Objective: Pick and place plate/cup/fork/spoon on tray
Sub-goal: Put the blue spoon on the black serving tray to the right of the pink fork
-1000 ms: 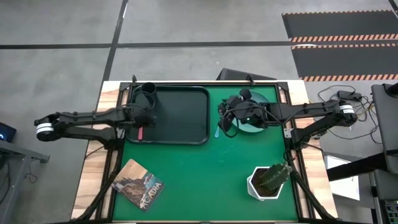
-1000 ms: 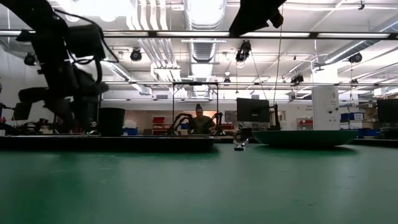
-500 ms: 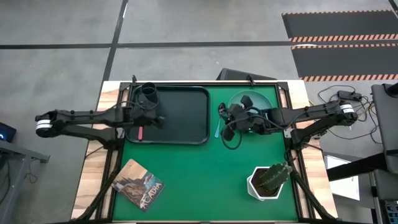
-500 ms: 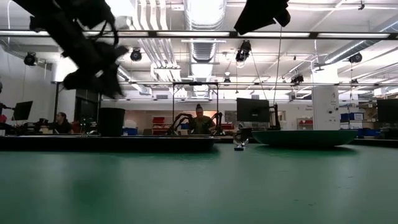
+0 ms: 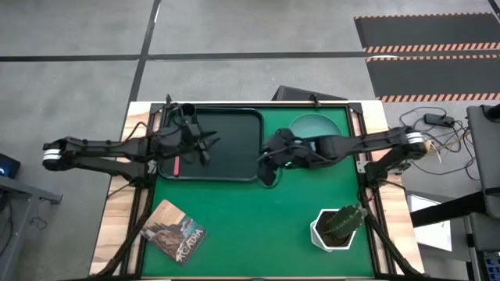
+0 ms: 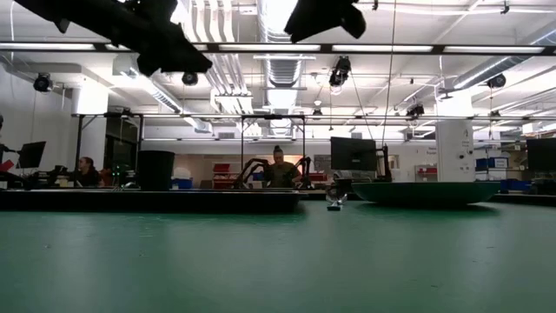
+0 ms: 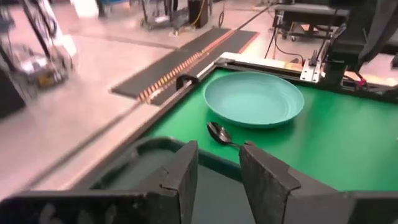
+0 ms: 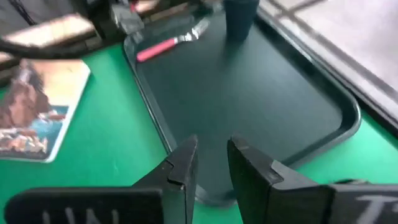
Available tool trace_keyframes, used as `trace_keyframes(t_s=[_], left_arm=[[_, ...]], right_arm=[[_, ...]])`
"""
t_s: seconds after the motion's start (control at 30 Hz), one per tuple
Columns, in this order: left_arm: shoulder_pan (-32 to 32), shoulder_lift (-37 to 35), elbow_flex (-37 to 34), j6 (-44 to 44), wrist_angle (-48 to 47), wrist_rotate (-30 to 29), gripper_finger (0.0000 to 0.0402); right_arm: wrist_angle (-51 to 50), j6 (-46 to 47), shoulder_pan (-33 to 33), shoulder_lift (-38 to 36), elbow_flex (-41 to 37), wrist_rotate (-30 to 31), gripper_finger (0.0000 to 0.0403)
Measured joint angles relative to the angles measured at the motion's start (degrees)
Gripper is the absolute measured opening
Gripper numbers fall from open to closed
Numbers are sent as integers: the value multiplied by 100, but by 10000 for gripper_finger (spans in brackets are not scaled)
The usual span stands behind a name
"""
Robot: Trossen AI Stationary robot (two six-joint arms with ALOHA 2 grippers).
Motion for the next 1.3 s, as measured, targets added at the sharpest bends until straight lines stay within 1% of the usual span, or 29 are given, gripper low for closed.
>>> trace_keyframes(t_s=[0.13,0.33,0.47,0.63,0.7,0.83,0.97,1.03,1.13,1.2,1.3], left_arm=[[6,-248,13,637,64,1,101],[11,-774,-32,1413,55,-16,101],[13,-1056,-144,1530,33,-17,101],[13,-1231,-197,1537,-6,-18,101],[13,-1272,-201,1542,-163,-15,101],[13,-1327,-202,1549,-490,-8,101],[13,-1377,-204,1588,-842,44,101],[13,-1401,-206,1627,-1060,290,101],[13,-1439,-214,1743,-1359,996,101],[11,-1445,-220,1820,-1369,1335,101],[11,-1452,-219,1837,-1358,1422,101]], right_arm=[[-763,83,-21,570,755,0,65],[-1642,791,-282,1304,1632,10,55],[-2103,1421,-533,1697,1823,7,52],[-2498,2041,-892,2138,1820,-32,52],[-2664,2236,-992,2305,1820,-26,53],[-2979,2479,-1056,2554,1817,-30,72],[-3037,2475,-1058,2716,1817,-2,107],[-3050,2418,-1058,2753,1816,9,126],[-3052,2290,-1058,2794,1804,13,150],[-3048,2259,-1058,2794,1733,14,161],[-3052,2259,-1067,2791,1573,15,173]])
